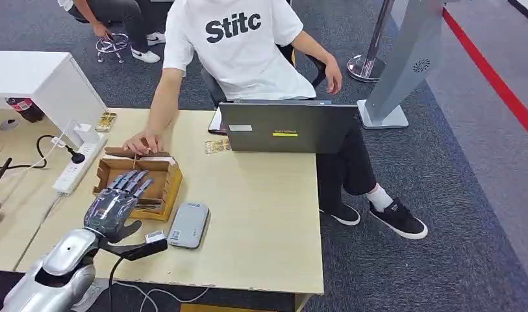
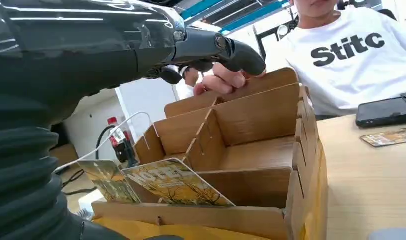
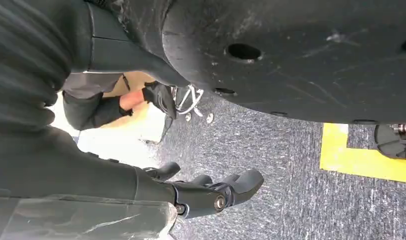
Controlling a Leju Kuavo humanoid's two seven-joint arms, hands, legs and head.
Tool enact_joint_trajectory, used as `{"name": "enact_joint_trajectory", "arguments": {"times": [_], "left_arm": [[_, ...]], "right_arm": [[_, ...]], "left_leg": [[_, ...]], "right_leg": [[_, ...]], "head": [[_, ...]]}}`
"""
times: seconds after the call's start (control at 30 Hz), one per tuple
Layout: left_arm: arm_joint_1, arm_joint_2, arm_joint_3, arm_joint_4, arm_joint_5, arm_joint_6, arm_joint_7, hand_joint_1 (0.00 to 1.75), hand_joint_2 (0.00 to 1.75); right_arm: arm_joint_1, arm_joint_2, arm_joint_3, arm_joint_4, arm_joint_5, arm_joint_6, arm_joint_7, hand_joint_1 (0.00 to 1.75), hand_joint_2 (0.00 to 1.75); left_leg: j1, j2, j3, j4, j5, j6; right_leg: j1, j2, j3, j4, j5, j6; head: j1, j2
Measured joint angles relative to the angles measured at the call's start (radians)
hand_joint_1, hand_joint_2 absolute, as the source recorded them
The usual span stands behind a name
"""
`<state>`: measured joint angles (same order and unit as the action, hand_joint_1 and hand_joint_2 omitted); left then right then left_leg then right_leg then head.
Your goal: Pass the card to the sensor for recognition and then transmit it.
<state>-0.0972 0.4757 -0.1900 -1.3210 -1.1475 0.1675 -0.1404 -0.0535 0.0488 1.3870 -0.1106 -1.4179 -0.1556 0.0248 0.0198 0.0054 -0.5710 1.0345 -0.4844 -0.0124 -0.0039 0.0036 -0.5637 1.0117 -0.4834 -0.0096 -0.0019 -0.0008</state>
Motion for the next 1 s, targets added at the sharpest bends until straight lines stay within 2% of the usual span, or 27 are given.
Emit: {"name": "enact_joint_trajectory", "arguments": {"times": [0.03, 0.07, 0.1, 0.17, 0.53, 0.57, 0.77, 0.83, 0.9, 1.0], "left_arm": [[0.0, 0.001, 0.0, -0.002, 0.001, -0.001, 0.0, 0.17, 1.75], [0.0, 0.002, 0.0, -0.004, 0.003, -0.003, 0.0, 1.06, 1.75], [0.0, 0.003, 0.0, -0.004, 0.005, -0.005, 0.0, 1.52, 1.75], [0.0, 0.007, -0.001, -0.007, 0.008, -0.011, 0.0, 1.59, 1.75], [-0.001, 0.019, -0.003, -0.007, 0.013, -0.02, 0.0, 1.59, 1.75], [-0.001, 0.019, -0.003, -0.007, 0.013, -0.021, 0.0, 1.71, 1.75], [-0.004, 0.019, -0.003, -0.007, 0.014, -0.02, 0.0, 1.64, 1.75], [-0.006, 0.02, -0.003, -0.007, 0.016, -0.019, 0.0, 1.75, 1.75], [-0.007, 0.02, -0.003, -0.007, 0.017, -0.006, 0.0, 1.75, 1.75], [-0.012, 0.015, -0.003, -0.007, 0.014, 0.061, 0.007, 1.75, 1.75]], "right_arm": [[0.0, 0.0, 0.0, 0.0, -0.001, 0.0, 0.0, 0.0, 1.75], [0.0, 0.0, 0.0, 0.0, -0.001, 0.0, -0.001, 0.0, 1.75], [0.0, 0.0, 0.0, 0.0, -0.001, 0.0, -0.001, 0.0, 1.75], [0.0, 0.0, 0.0, 0.0, -0.001, 0.0, -0.002, 0.0, 1.75], [0.0, 0.0, 0.003, 0.0, 0.0, 0.0, -0.004, 0.0, 1.75], [0.0, 0.0, 0.004, 0.0, 0.0, 0.0, -0.004, 0.0, 1.75], [0.0, 0.0, 0.007, 0.0, 0.0, 0.0, -0.004, 0.0, 1.75], [0.0, 0.0, 0.008, 0.0, -0.002, 0.0, -0.004, 0.0, 1.75], [0.0, 0.0, 0.009, 0.0, -0.003, 0.0, -0.004, 0.0, 1.75], [0.0, 0.0, 0.009, 0.0, -0.006, -0.002, -0.004, 0.0, 1.75]], "left_leg": [[0.0, 0.0, 0.0, 0.0, 0.0, 0.0], [0.0, 0.0, 0.0, 0.0, 0.0, 0.0], [0.0, 0.0, 0.0, 0.0, 0.0, 0.0], [0.0, 0.0, 0.0, 0.0, 0.0, 0.0], [0.0, 0.0, 0.0, 0.0, 0.0, 0.0], [0.0, 0.0, 0.0, 0.0, 0.0, 0.0], [0.0, 0.0, 0.0, 0.0, 0.0, 0.0], [0.0, 0.0, 0.0, 0.0, 0.0, 0.0], [0.0, 0.0, 0.0, 0.0, 0.0, 0.0], [0.0, 0.0, 0.0, 0.0, 0.0, 0.0]], "right_leg": [[0.0, 0.0, 0.0, 0.0, 0.0, 0.0], [0.0, 0.0, 0.0, 0.0, 0.0, 0.0], [0.0, 0.0, 0.0, 0.0, 0.0, 0.0], [0.0, 0.0, 0.0, 0.0, 0.0, 0.0], [0.0, 0.0, 0.0, 0.0, 0.0, 0.0], [0.0, 0.0, 0.0, 0.0, 0.0, 0.0], [0.0, 0.0, 0.0, 0.0, 0.0, 0.0], [0.0, 0.0, 0.0, 0.0, 0.0, 0.0], [0.0, 0.0, 0.0, 0.0, 0.0, 0.0], [0.0, 0.0, 0.0, 0.0, 0.0, 0.0]], "head": [[0.0, 0.0], [0.0, 0.0], [0.0, 0.0], [0.0, 0.0], [0.0, 0.0], [0.0, 0.0], [0.0, 0.0], [0.0, 0.0], [0.0, 0.0], [0.0, 0.0]]}}
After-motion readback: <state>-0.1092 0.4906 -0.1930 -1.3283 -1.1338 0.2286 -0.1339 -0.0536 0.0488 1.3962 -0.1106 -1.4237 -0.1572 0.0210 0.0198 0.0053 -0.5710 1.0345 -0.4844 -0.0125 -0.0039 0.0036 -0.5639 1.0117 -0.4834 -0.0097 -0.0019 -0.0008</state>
